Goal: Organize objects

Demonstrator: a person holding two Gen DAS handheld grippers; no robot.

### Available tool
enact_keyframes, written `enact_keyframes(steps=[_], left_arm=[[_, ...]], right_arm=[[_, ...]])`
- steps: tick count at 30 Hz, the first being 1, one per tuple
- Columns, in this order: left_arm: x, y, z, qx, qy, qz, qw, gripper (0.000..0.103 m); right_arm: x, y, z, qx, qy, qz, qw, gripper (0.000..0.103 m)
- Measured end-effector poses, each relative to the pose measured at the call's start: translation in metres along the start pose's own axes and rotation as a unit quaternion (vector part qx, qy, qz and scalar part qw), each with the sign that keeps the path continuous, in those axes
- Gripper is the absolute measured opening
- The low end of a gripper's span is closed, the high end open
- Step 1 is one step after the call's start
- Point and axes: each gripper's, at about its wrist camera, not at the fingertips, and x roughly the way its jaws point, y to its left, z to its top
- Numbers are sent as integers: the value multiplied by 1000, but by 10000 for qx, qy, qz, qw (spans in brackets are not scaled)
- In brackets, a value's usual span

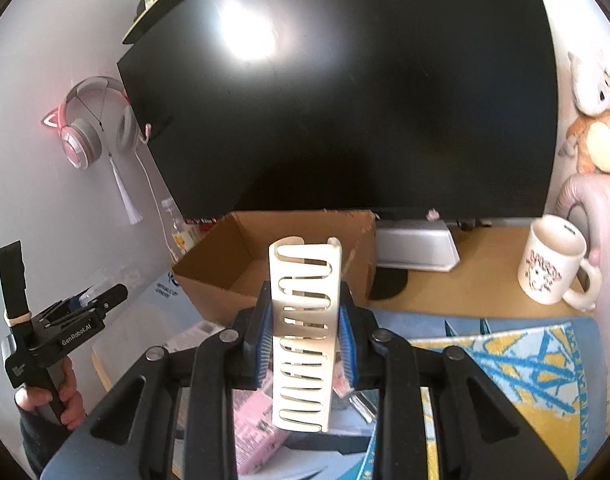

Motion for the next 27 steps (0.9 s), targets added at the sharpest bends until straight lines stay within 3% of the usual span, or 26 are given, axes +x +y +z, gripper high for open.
enact_keyframes(steps=[14, 27], left_arm=[[5, -36, 52, 168, -325, -193, 9991, 57], [34, -59, 72, 349, -276, -360, 9984, 57]], right_arm=[[17, 22, 43, -143, -144, 140, 9997, 31], [55, 20, 57, -19, -36, 245, 9997, 31]])
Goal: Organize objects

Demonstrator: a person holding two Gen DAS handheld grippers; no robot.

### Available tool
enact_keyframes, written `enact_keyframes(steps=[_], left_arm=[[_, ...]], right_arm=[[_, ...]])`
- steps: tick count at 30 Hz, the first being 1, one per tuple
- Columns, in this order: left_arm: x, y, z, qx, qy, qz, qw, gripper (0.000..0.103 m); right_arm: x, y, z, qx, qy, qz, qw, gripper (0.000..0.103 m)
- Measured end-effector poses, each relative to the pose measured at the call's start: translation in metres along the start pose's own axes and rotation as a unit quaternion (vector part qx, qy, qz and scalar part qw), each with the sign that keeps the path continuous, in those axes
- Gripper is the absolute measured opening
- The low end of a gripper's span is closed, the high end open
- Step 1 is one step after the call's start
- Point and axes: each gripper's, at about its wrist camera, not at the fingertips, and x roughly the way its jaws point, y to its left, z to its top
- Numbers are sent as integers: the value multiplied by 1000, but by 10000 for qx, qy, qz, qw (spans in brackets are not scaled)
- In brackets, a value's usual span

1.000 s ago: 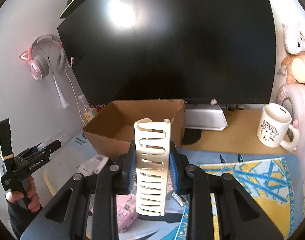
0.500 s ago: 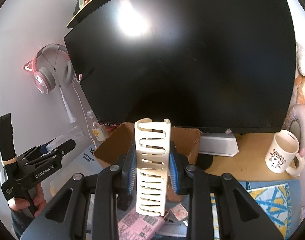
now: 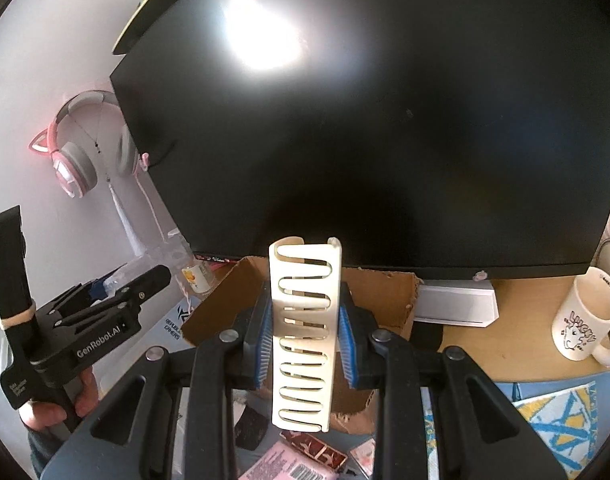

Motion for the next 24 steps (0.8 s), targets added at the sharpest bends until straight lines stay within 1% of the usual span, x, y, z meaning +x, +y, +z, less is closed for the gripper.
enact_keyframes(steps=[6, 11, 16, 22, 24], left_arm=[[18, -7, -11, 20, 82, -141, 9999, 57], [34, -10, -21, -51, 233, -165, 9996, 57], [48, -14, -28, 37, 353, -133, 9993, 57], [51, -15, -32, -46, 478, -294, 9984, 57], [50, -15, -32, -50, 468, -293, 9985, 57]], right_arm=[[12, -4, -4, 30, -62, 54, 10000, 31], [21, -6, -9, 73, -40, 58, 9999, 31], [29, -8, -12, 76, 39, 27, 10000, 31], [42, -12, -18, 92, 153, 5, 9998, 31], [44, -14, -20, 120, 183, 0, 9998, 31]])
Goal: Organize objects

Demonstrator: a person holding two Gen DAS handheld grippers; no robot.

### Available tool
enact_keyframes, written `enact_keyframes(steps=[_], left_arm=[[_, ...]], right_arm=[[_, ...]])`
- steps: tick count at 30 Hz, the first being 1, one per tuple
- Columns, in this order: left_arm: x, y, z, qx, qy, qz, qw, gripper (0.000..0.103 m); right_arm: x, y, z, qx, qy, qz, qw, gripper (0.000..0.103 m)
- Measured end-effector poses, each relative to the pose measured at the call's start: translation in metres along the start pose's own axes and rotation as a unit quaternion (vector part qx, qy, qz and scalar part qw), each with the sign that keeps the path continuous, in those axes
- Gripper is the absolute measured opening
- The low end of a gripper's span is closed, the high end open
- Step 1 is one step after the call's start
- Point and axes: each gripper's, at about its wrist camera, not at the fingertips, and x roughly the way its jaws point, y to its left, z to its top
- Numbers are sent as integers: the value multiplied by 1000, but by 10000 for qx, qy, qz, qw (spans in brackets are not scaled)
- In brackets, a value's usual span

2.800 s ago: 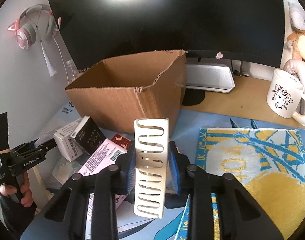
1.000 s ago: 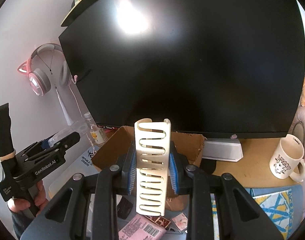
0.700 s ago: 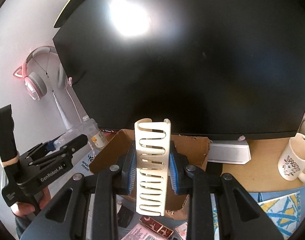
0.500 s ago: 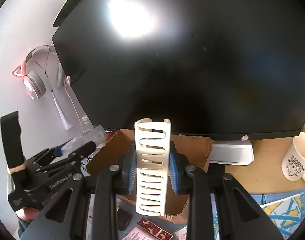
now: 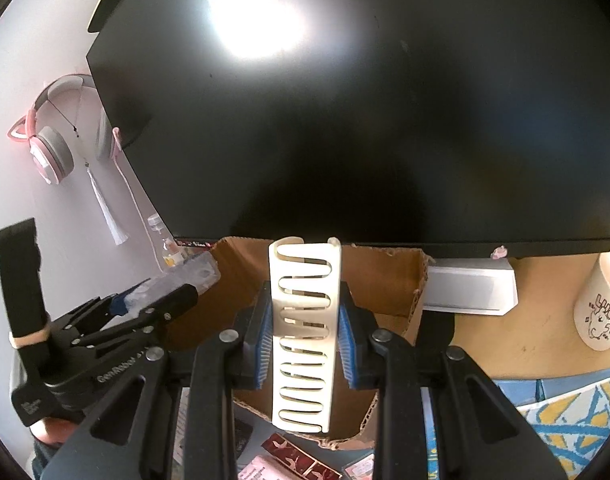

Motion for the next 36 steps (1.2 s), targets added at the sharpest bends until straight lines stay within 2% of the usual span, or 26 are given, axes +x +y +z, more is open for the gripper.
enact_keyframes(steps=[7, 13, 20, 29, 36], left_arm=[[11, -8, -4, 210, 112, 130, 9996, 57], [18, -13, -7, 291, 233, 147, 9992, 58], [29, -23, -14, 633, 408, 384, 9964, 58], [37, -18, -13, 442, 555, 272, 9971, 58], [41, -14, -10, 440, 500, 260, 9974, 59]], right_arm=[[6, -6, -2, 98, -40, 90, 9999, 31], [21, -9, -7, 139, 70, 27, 9999, 31], [34, -11, -14, 116, 284, -34, 9995, 31], [38, -12, -13, -15, 307, -122, 9995, 31], [35, -18, -11, 99, 291, -69, 9995, 31]])
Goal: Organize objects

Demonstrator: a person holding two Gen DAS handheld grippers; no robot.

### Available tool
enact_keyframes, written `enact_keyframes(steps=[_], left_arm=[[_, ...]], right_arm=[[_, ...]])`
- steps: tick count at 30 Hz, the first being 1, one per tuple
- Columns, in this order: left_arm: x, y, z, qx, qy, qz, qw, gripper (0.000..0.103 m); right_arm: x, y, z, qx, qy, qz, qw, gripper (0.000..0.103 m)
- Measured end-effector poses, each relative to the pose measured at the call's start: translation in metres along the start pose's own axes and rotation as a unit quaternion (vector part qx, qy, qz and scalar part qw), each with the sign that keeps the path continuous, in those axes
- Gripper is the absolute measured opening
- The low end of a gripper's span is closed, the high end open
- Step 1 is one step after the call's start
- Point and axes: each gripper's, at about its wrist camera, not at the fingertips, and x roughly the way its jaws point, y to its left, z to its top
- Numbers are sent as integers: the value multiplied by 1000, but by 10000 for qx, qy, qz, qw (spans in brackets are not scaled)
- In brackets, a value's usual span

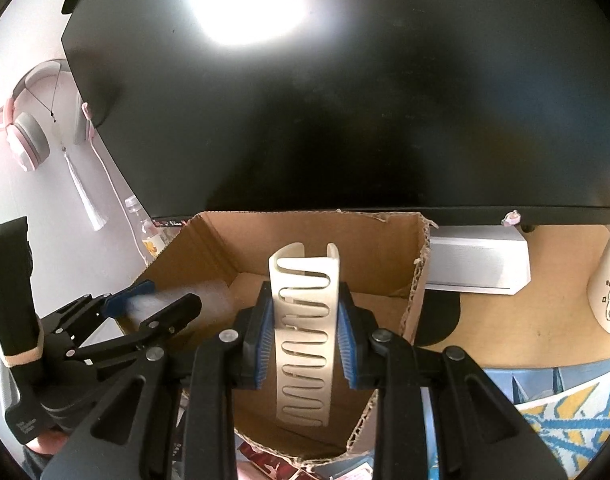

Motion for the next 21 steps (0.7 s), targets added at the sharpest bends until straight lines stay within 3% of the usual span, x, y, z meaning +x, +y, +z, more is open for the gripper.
enact_keyframes(steps=[4, 9, 12, 15, 17, 19, 21], left_arm=[[0, 1, 2, 20, -93, 7, 10000, 63], [-7, 5, 5, -37, -297, 57, 9995, 77], [-15, 12, 6, -130, -441, 91, 9989, 84], [-30, 13, 4, -230, -566, 182, 9980, 90], [-34, 16, 3, -308, -615, 245, 9973, 92], [-43, 13, 0, -385, -648, 291, 9967, 94], [-48, 18, -2, -461, -695, 358, 9959, 98]], right_arm=[[-2, -2, 1, 24, -3, 11, 10000, 33], [-5, -5, 4, 119, -49, 84, 9999, 40], [-11, -5, 6, 167, -131, 109, 9997, 53], [-20, -6, 8, 216, -230, 164, 9994, 59], [-29, -4, 9, 217, -293, 190, 9992, 68], [-37, -1, 9, 196, -385, 142, 9990, 84], [-45, 3, 8, 125, -467, 59, 9988, 92]])
